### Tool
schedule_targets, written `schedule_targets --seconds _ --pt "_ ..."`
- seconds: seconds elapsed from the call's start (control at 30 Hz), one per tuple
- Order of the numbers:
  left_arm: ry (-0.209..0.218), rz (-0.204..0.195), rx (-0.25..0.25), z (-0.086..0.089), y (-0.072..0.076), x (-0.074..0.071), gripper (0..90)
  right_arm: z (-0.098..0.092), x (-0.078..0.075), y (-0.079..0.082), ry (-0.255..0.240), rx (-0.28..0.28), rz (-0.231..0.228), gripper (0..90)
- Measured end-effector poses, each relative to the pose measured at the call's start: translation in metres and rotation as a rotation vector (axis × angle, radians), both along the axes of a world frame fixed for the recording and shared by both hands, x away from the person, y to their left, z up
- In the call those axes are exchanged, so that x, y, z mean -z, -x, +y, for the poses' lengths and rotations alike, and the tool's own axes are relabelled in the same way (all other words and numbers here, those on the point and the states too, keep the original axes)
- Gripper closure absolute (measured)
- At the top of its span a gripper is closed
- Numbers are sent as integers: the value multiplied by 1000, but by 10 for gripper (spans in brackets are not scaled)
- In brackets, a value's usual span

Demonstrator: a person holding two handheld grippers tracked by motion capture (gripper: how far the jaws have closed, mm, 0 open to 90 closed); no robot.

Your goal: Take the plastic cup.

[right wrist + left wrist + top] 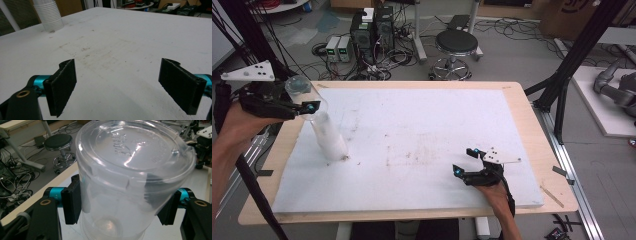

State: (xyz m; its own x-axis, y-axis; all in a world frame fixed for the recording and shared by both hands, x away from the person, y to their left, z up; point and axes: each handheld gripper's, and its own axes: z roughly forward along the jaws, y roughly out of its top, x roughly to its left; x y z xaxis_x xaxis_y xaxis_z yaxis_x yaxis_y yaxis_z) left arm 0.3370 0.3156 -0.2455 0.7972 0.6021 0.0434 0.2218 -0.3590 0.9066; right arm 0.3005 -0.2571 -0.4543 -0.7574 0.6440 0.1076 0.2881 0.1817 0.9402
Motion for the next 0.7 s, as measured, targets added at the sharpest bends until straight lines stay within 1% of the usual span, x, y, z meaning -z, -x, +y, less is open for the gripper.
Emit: schedule_targets --seconds 0.07,0.1,0.2,0.3,0.33,0.47,0.53,0.57,0.6,0.7 --pt "15 3 7 -2 4 2 335 0 0 1 -1 3 0 144" --pt "17 7 13 -3 5 3 336 0 0 1 -2 4 -7 144" --pt "17 10 37 -11 12 6 335 0 0 1 -3 4 -6 144" --pt "26 -4 72 -22 19 10 331 0 0 -1 -5 4 8 144" --pt "34 -6 86 -26 21 12 331 0 0 -1 -7 4 16 144" --pt "57 -20 136 -44 31 19 331 -1 0 -1 -12 -1 19 144" --pt "55 -22 165 -55 36 25 331 -1 0 0 -14 -2 9 144" --pt "55 -22 165 -55 36 25 330 -1 0 0 -14 -2 9 144" --pt "61 -19 190 -66 40 31 331 -1 0 0 -13 -3 -3 144" --pt "79 -22 234 -82 44 39 331 -1 0 0 -12 -2 -6 144"
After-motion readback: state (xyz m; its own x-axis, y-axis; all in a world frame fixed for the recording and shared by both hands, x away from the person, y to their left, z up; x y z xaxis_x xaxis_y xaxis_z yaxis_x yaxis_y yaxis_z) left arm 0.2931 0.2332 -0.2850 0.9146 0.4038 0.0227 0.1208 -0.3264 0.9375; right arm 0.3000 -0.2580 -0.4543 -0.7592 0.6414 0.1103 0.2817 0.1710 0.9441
